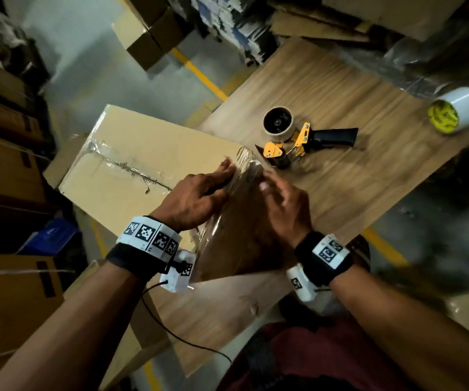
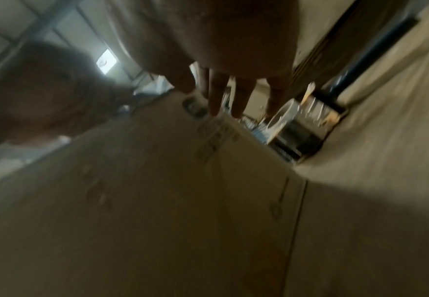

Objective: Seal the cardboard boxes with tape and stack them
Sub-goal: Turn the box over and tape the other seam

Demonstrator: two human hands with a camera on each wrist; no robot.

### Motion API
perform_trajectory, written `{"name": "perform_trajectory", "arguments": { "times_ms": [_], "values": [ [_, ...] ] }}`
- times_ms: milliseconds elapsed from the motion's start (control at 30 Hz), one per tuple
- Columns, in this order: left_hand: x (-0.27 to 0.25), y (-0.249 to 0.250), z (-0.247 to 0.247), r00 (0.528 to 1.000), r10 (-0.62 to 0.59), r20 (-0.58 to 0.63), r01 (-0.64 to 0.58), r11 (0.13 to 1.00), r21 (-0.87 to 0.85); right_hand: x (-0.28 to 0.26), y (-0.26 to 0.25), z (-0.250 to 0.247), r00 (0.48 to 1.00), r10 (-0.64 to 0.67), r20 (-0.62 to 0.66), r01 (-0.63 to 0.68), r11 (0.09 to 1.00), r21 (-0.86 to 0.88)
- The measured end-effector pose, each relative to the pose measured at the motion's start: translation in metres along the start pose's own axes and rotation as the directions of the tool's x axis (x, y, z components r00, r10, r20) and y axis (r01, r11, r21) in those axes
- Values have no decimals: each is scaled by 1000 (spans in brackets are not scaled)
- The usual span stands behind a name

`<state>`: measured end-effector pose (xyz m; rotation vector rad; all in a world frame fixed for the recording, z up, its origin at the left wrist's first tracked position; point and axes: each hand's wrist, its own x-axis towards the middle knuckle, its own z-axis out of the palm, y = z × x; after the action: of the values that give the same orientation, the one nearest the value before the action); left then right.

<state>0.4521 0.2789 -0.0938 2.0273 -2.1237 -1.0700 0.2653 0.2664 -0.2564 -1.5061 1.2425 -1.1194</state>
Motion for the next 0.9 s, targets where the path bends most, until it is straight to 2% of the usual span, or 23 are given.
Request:
{"name": "perform_trajectory", "arguments": {
  "times_ms": [33, 100, 233, 367, 500, 600, 700, 767, 833, 900],
  "values": [
    [1, -1, 0, 1000, 12, -1, -12, 1000, 7, 13, -9, -11, 997, 64, -48, -60, 995, 82],
    [2, -6, 0, 999, 47, -4, -46, 999, 28, 43, -20, -20, 992, 125, -36, -114, 967, 228],
    [4, -14, 3, 995, 96, -15, -95, 994, 46, 84, -14, -12, 978, 62, 201, -114, 959, 259],
    [3, -16, 6, 992, 119, -38, -117, 991, 60, 100, 11, -5, 960, -70, 273, -50, 911, 409],
    [4, -18, 7, 992, 117, -37, -116, 993, 35, 109, 15, -5, 943, -86, 320, -21, 948, 319],
    [4, -14, 7, 995, 95, -40, -93, 995, 45, 110, 16, -6, 929, -181, 323, 113, 969, 219],
    [1, -8, 11, 996, 64, -55, -59, 994, 87, 115, 17, -13, 879, -250, 407, 210, 967, 141],
    [-5, -2, 16, 992, 45, -120, -41, 998, 36, 119, 20, -24, 837, -211, 505, 224, 974, 35],
    [-22, 4, 20, 961, -9, -276, -23, 993, -114, 115, 19, -31, 801, -189, 568, 272, 960, -64],
    [-46, 2, 25, 863, -67, -501, -78, 962, -263, 107, 10, -30, 802, -295, 519, 392, 916, -85]
  ]
}}
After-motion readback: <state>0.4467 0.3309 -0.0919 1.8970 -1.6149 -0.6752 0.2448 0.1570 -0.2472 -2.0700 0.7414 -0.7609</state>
